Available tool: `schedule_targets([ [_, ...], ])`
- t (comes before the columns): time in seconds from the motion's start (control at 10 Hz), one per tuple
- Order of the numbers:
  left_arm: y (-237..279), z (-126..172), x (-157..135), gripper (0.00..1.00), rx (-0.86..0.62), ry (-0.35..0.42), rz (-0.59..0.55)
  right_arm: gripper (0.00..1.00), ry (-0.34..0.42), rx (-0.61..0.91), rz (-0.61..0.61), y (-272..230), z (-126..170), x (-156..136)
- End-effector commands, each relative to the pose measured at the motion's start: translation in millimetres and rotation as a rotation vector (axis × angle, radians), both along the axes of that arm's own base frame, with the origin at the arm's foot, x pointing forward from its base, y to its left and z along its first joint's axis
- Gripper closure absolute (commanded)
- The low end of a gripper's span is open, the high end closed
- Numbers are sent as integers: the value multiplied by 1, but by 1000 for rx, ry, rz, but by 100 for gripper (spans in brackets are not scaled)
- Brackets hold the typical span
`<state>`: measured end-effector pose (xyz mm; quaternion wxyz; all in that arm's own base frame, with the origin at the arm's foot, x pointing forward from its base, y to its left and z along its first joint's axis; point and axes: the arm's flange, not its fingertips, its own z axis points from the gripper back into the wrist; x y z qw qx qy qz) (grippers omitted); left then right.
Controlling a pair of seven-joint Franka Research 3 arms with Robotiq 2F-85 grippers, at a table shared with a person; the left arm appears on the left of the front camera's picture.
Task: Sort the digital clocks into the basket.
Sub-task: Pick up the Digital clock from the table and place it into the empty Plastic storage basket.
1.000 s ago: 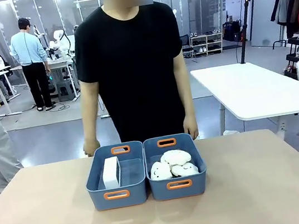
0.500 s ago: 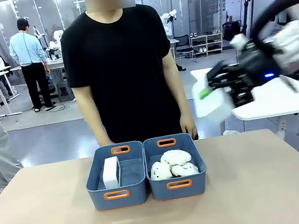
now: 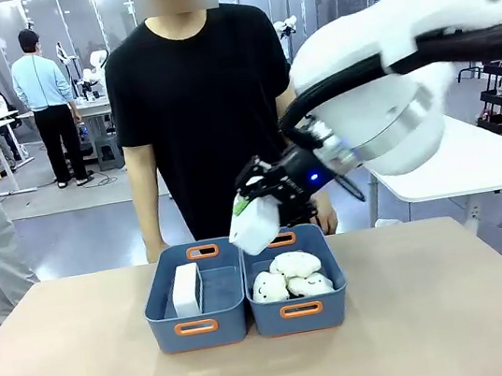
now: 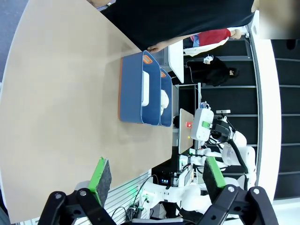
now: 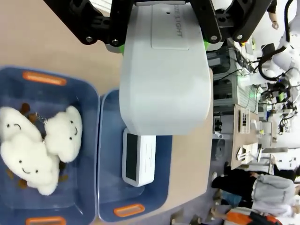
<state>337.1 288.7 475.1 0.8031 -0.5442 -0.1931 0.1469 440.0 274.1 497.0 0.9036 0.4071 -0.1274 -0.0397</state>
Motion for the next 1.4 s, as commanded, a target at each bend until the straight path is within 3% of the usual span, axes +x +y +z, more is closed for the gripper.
schedule_targets([
  [0.0,-1,2,-2,0,-16,-4,0,100,4,-25,-41,29,-9,17],
  [0.2,-1,2,-2,0,-16,-4,0,100,-55,-79,-28,36,-24,27],
  [0.3,-1,2,-2,0,-16,-4,0,100,-21,-37,-13,26,-23,12],
  [0.8,-1,2,-2,0,-16,-4,0,100,-21,-37,-13,26,-23,12],
  [0.9,-1,2,-2,0,-16,-4,0,46,-38,-52,-3,29,-23,17],
  [1.1,-1,2,-2,0,-16,-4,0,46,-30,-213,-74,74,-26,54],
  [1.3,-1,2,-2,0,-16,-4,0,46,10,-243,-26,100,-26,65],
])
